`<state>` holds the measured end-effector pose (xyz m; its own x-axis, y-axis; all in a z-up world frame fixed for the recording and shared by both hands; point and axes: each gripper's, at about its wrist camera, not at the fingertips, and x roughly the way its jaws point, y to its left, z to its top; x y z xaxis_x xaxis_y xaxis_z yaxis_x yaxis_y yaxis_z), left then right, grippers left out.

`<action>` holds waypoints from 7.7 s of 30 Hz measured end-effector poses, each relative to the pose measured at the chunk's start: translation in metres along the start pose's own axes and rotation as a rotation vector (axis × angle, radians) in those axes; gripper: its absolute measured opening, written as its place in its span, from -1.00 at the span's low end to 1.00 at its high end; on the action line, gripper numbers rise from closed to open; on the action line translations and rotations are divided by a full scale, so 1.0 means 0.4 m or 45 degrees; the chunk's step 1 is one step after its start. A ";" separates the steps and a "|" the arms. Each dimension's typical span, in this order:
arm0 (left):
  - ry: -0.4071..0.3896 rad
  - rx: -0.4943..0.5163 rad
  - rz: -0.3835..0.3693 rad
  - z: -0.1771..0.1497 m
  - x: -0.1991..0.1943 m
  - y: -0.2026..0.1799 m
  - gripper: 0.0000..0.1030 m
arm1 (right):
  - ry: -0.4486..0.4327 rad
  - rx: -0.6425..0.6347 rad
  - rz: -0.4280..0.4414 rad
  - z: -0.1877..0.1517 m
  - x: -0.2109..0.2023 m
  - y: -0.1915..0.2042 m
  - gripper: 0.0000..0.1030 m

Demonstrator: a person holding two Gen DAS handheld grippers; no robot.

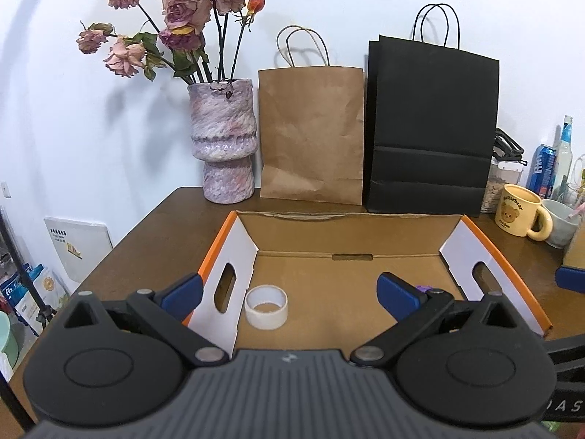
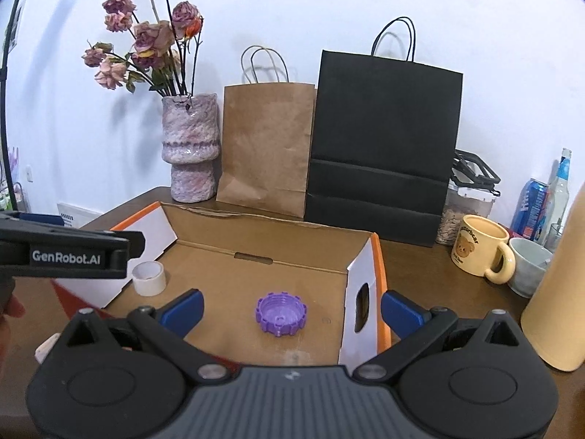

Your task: Organize rigid objects

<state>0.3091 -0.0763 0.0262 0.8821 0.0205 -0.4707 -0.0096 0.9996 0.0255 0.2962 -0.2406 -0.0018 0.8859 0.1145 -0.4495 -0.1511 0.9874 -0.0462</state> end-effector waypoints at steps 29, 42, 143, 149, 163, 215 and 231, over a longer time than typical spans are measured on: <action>0.021 0.007 -0.007 -0.135 -0.205 0.016 1.00 | 0.022 -0.002 0.013 -0.149 -0.221 0.022 1.00; 0.091 0.025 -0.016 -0.219 -0.244 0.014 1.00 | 0.069 -0.003 0.031 -0.218 -0.266 0.027 1.00; 0.176 0.030 -0.109 -0.346 -0.222 0.004 -0.20 | 0.184 -0.224 0.052 -0.319 -0.321 -0.050 0.90; 0.169 0.027 -0.095 -0.348 -0.234 0.015 -0.20 | 0.205 -0.255 0.056 -0.334 -0.280 -0.004 0.91; 0.162 0.009 -0.077 -0.348 -0.241 0.036 -0.20 | 0.212 -0.301 -0.055 -0.305 -0.205 -0.028 0.94; 0.131 -0.022 -0.063 -0.350 -0.294 0.071 -0.20 | 0.355 -0.160 0.275 -0.281 -0.206 -0.019 -0.10; 0.120 -0.016 -0.077 -0.346 -0.302 0.070 -0.20 | 0.403 -0.032 0.267 -0.287 -0.216 -0.011 -0.41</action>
<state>0.1372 -0.0481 -0.0384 0.8330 -0.0389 -0.5520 0.0357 0.9992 -0.0164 0.1700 -0.2673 -0.0653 0.6560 0.2709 -0.7045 -0.3291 0.9426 0.0560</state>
